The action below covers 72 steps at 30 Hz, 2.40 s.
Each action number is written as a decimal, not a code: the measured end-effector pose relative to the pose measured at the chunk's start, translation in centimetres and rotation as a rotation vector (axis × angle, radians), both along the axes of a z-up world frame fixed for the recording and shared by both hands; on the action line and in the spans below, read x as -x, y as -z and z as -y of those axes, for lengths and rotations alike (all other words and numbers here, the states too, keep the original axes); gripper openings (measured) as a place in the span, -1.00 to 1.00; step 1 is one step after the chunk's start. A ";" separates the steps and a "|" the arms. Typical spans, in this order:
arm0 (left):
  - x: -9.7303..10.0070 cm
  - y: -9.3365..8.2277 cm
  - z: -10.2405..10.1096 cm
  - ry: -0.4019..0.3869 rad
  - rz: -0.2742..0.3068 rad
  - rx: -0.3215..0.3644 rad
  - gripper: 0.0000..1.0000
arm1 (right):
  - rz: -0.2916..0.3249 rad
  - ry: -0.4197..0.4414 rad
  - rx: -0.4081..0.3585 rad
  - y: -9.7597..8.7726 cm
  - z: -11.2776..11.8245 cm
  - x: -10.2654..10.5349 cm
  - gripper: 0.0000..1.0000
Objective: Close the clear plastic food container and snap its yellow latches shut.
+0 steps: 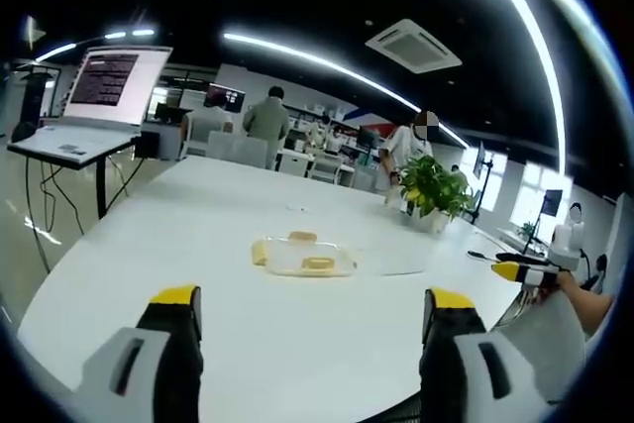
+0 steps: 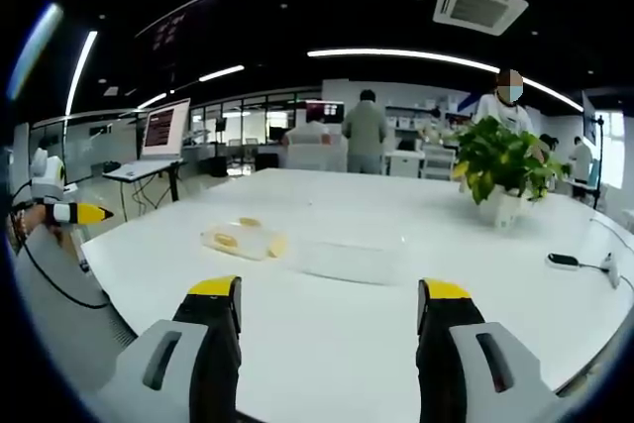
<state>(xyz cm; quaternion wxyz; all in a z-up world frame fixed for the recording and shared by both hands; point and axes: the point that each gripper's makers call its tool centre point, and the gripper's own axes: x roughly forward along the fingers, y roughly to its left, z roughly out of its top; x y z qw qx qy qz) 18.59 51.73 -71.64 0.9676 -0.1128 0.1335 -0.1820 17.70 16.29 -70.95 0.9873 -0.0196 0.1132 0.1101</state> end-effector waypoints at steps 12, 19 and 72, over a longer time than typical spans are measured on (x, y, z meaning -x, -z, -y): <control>0.0 0.1 0.0 0.000 -0.006 -0.002 0.79 | -0.003 -0.004 0.001 0.1 0.0 0.0 0.40; -0.1 0.1 0.0 -0.002 0.000 0.003 0.79 | -0.006 -0.006 0.001 0.1 0.0 0.0 0.39; -0.1 0.2 0.5 0.031 -0.014 -0.035 0.78 | -0.022 -0.079 0.045 0.2 -1.2 -0.2 0.38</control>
